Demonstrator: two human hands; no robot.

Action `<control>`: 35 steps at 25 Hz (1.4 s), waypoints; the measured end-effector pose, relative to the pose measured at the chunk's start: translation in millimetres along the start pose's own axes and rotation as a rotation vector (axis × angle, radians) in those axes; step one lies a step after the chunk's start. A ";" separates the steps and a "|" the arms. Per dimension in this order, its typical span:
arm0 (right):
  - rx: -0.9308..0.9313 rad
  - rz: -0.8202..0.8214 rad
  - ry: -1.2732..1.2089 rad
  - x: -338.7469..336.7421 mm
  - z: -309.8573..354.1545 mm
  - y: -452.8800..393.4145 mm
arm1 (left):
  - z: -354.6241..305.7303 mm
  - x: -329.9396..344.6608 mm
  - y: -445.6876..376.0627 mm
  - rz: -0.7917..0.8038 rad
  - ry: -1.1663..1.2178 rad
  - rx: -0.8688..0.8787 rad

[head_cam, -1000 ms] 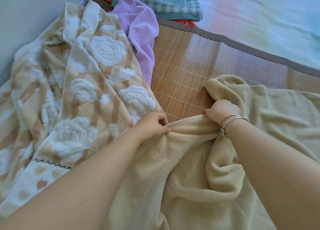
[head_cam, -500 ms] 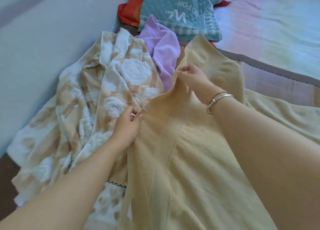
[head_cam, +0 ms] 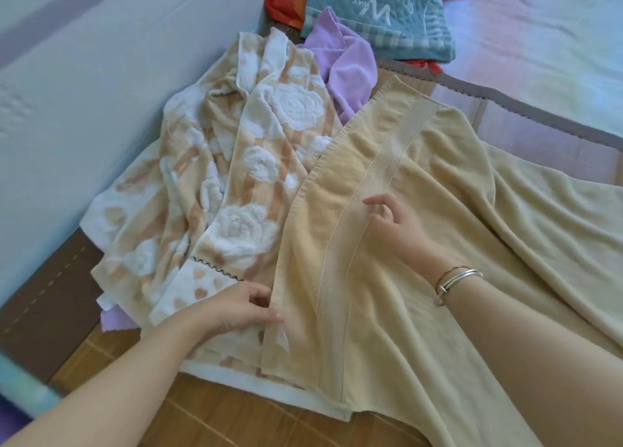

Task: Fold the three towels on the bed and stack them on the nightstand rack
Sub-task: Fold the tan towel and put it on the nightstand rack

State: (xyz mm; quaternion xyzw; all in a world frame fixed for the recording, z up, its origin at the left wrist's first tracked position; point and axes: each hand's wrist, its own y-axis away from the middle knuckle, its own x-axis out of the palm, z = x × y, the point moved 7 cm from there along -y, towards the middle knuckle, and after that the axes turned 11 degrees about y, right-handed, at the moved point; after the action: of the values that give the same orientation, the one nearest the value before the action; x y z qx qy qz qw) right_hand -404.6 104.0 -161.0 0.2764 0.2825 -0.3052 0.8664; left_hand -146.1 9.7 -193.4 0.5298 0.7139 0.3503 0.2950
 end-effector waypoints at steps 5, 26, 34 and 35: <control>-0.089 0.101 0.038 33.5 12.8 48.2 | 19.8 -34.0 43.7 -0.365 -0.053 0.075; 0.243 -0.197 0.247 -228.1 -313.6 286.7 | -93.6 379.1 11.1 -0.221 -0.752 0.506; 0.620 -0.478 0.139 -302.4 -448.2 393.0 | -119.0 516.6 -11.3 0.063 -0.729 0.568; 0.646 -0.511 0.123 -307.3 -459.4 402.7 | -121.9 530.8 -12.8 0.093 -0.737 0.583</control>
State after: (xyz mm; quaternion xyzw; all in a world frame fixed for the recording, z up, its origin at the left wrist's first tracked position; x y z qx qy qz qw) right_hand -477.2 784.0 -151.2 0.4728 0.2829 -0.5662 0.6131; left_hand -390.2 495.6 -159.6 0.7110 0.6056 -0.0636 0.3517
